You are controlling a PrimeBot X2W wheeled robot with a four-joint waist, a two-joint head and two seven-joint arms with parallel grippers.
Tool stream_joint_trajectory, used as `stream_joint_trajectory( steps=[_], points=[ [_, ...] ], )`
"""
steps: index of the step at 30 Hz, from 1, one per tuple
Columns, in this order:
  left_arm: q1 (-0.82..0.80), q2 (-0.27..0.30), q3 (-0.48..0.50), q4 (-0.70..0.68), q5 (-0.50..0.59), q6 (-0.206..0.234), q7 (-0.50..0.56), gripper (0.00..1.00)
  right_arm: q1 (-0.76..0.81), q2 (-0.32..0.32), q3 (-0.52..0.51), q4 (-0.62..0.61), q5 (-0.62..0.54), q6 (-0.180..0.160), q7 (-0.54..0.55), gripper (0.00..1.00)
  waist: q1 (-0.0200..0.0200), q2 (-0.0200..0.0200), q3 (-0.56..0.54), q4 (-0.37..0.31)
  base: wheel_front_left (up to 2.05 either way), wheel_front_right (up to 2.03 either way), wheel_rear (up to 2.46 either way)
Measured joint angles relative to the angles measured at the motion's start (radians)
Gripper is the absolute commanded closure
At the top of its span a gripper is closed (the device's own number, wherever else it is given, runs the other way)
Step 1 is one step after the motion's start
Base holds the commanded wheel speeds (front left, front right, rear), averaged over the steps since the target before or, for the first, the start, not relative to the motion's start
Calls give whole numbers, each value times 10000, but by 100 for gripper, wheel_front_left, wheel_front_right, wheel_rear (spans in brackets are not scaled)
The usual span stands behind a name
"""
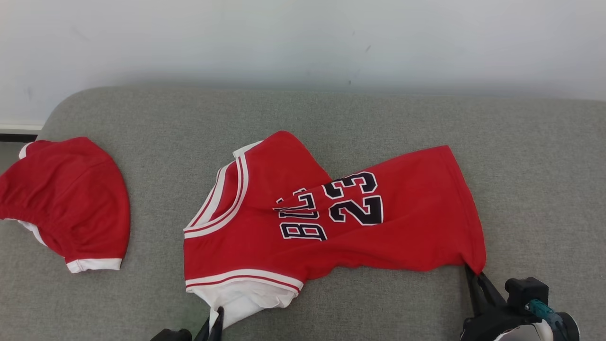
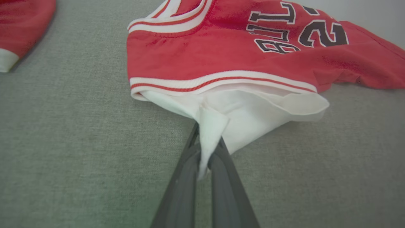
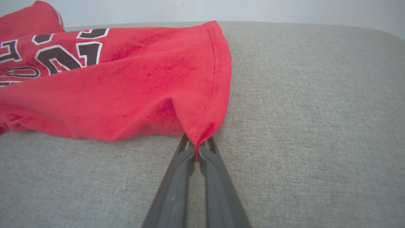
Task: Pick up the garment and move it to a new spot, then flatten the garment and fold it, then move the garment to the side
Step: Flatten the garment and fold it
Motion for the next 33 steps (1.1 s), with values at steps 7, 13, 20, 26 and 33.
stream_joint_trajectory(
  steps=[7,13,20,26,33],
  points=[
    [435,215,391,-2098,251,-2,0,100,459,-272,136,-1492,474,0,0,100,-1,0,-243,-116,0,0,0],
    [-1506,1118,-50,-3214,282,-2,0,100,-755,-750,658,-2111,840,0,0,100,0,0,-187,-294,0,0,0],
    [-5230,2280,-936,-3112,-621,-2,351,100,-3563,-1229,1338,-1881,1680,0,422,100,0,0,335,-503,0,0,0],
    [-9490,3241,-1486,-2610,-1223,-2,1034,100,-7169,-1496,1705,-1553,2569,0,1312,100,1,0,1429,-755,0,0,0],
    [-14013,3457,-2088,-1319,-1753,-2,1365,100,-11127,-1948,1670,-848,3202,0,2000,100,3,2,3016,-1088,0,0,0]
  ],
)
